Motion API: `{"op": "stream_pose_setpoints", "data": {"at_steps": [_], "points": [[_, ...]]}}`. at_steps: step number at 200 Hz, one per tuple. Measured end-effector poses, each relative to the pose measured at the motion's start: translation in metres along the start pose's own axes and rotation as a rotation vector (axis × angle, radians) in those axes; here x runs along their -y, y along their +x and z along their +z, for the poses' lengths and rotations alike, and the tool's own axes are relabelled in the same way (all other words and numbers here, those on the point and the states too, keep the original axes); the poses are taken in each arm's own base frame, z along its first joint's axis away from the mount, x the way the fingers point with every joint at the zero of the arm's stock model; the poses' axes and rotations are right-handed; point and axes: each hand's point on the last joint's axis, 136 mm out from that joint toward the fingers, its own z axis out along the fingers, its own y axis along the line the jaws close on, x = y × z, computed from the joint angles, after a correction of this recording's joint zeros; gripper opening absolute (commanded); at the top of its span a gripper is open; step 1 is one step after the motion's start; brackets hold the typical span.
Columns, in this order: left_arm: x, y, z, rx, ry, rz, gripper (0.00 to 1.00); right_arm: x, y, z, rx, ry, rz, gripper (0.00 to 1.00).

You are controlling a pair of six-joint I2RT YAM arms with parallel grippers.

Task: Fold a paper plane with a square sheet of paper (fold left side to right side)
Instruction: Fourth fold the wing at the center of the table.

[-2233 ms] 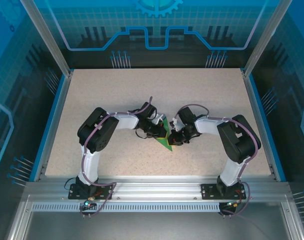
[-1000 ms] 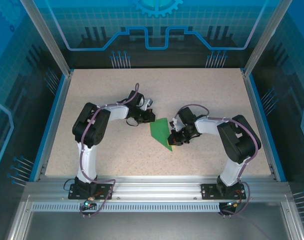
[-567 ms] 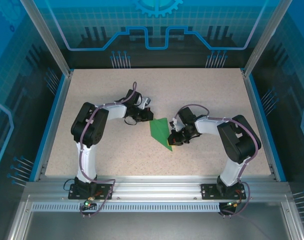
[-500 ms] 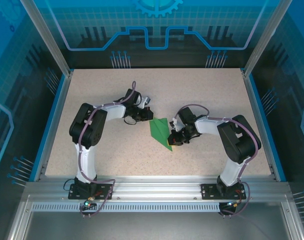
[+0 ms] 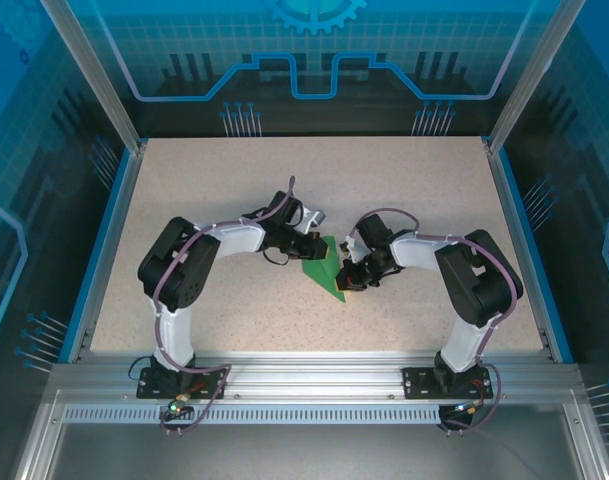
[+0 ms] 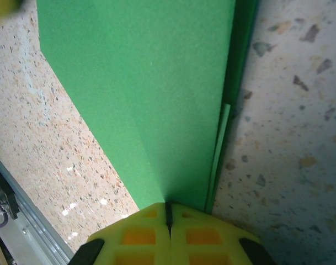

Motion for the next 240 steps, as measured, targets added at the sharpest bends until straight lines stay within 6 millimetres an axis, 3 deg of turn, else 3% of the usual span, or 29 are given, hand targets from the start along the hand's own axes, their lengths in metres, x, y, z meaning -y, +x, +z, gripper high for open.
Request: {"op": "stream_pose_setpoints", "data": {"at_steps": [46,183,240], "points": [[-0.022,0.014,0.018,-0.048,-0.021,-0.044,0.06,0.000,0.000,0.000,-0.002,0.001,0.002,0.00],[-0.028,0.003,0.017,-0.009,-0.013,-0.029,0.05,0.000,0.001,0.000,-0.008,0.001,0.005,0.00],[-0.042,-0.017,0.008,0.040,-0.043,-0.044,0.06,0.001,0.002,0.000,-0.009,0.001,0.006,0.00]]}}
